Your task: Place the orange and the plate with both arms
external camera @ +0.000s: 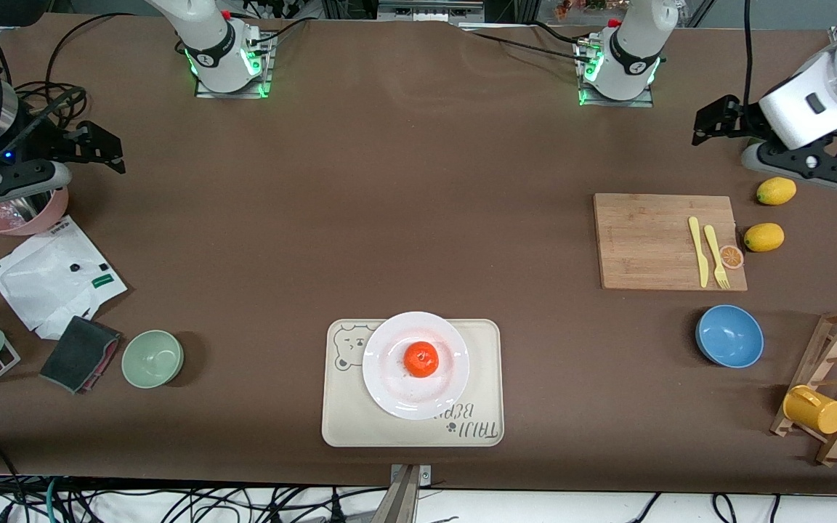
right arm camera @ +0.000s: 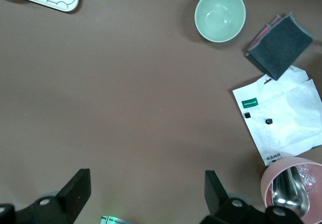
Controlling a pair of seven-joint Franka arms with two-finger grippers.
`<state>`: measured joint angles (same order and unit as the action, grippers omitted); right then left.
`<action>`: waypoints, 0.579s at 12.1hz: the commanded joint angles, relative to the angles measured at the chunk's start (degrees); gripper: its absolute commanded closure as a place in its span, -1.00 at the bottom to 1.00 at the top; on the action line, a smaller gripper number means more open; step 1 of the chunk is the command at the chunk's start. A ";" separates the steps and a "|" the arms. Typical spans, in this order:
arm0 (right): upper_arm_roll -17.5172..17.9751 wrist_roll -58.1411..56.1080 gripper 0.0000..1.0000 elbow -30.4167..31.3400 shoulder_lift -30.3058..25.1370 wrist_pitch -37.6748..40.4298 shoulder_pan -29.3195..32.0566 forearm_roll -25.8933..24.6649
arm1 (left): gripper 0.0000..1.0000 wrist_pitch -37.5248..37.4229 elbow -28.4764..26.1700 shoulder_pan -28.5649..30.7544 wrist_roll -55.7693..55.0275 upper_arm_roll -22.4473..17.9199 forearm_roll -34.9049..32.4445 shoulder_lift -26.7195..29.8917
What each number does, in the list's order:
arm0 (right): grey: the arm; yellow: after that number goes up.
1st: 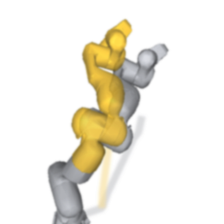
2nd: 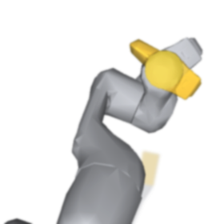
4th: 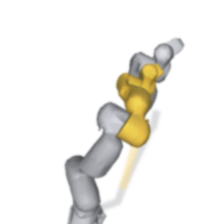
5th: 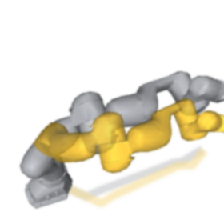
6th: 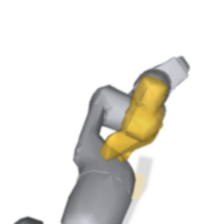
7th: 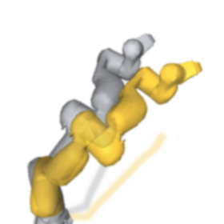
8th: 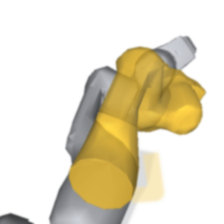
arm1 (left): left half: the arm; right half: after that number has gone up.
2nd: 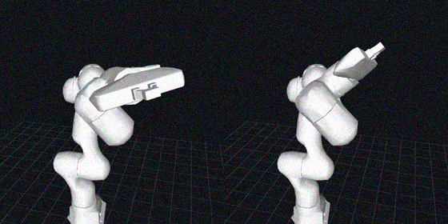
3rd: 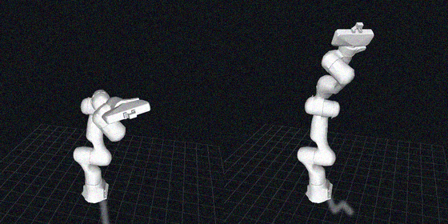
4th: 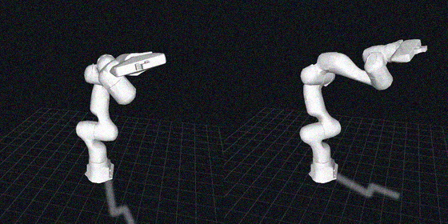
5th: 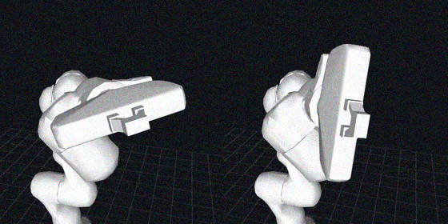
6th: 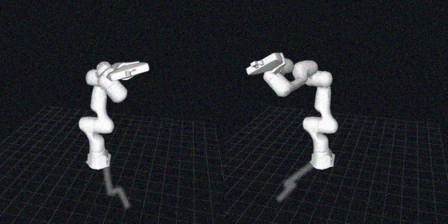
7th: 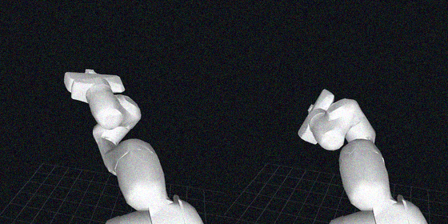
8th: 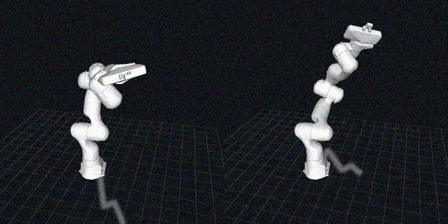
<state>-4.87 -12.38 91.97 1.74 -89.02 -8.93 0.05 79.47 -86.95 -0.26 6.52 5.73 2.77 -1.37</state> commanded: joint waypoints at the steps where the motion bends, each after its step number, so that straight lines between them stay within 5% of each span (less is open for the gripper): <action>1: -0.23 0.34 -1.00 -1.71 0.54 1.39 0.23 0.30 | -1.00 5.86 1.00 -0.01 -0.45 0.16 -0.93 -1.26; 7: -0.14 0.51 -1.00 -1.71 0.89 1.30 0.14 0.47 | -1.00 8.25 -0.41 -0.18 0.07 0.34 -1.63 -1.35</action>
<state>-5.22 -12.38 91.97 1.91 -88.98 -8.96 0.11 87.04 -87.36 -0.26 6.30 5.93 2.62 -3.00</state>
